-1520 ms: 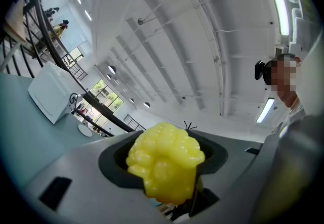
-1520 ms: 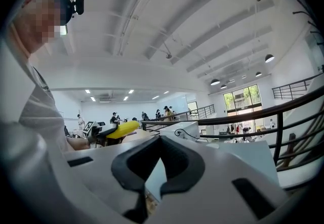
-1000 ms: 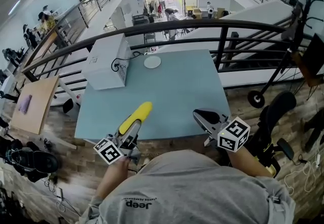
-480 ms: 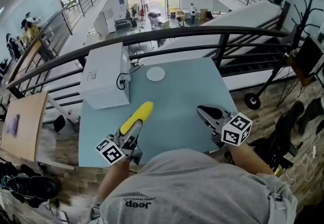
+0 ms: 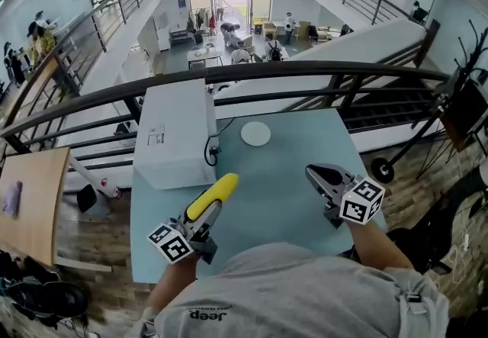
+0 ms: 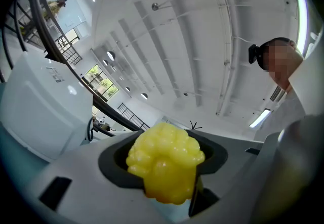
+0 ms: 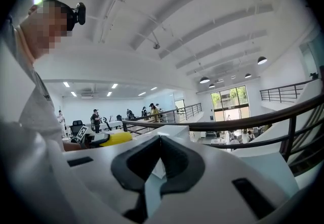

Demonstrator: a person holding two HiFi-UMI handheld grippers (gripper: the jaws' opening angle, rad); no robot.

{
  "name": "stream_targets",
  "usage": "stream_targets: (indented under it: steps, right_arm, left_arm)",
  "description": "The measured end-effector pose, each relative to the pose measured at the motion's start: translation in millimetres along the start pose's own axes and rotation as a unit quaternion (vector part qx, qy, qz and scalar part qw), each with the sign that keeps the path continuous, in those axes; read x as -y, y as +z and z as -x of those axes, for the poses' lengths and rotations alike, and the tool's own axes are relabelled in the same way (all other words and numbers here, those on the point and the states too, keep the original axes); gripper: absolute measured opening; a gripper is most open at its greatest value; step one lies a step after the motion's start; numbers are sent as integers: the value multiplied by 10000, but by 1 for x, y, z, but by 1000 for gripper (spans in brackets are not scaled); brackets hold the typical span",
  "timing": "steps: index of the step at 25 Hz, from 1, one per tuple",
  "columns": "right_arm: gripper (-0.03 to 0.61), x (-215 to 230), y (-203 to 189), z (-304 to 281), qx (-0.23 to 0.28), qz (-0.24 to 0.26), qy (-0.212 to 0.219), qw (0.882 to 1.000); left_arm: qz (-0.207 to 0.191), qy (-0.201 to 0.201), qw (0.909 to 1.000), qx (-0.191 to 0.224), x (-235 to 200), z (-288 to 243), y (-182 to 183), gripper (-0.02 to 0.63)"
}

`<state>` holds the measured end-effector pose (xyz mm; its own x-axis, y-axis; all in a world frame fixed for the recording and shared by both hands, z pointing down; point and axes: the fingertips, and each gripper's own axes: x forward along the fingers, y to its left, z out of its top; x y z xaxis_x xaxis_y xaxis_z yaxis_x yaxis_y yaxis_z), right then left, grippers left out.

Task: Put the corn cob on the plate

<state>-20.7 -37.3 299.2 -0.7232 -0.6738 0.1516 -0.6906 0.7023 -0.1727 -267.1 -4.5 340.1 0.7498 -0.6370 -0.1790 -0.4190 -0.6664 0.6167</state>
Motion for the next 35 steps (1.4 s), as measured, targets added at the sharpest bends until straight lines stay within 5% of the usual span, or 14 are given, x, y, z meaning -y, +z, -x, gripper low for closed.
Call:
stream_targets:
  steps: [11, 15, 21, 35]
  right_arm:
    - [17, 101, -27, -17, -290, -84, 415, 9987]
    - [17, 163, -51, -11, -505, -27, 578, 9970]
    - [17, 236, -75, -44, -487, -154, 566, 9971]
    - [17, 310, -124, -143, -848, -190, 408, 9954]
  left_arm:
    - [21, 496, 9987, 149, -33, -67, -37, 256]
    - [-58, 1020, 9943, 301, -46, -119, -58, 256]
    - [-351, 1362, 9901, 10, -78, -184, -66, 256]
    - [-570, 1627, 9837, -515, -207, -261, -77, 256]
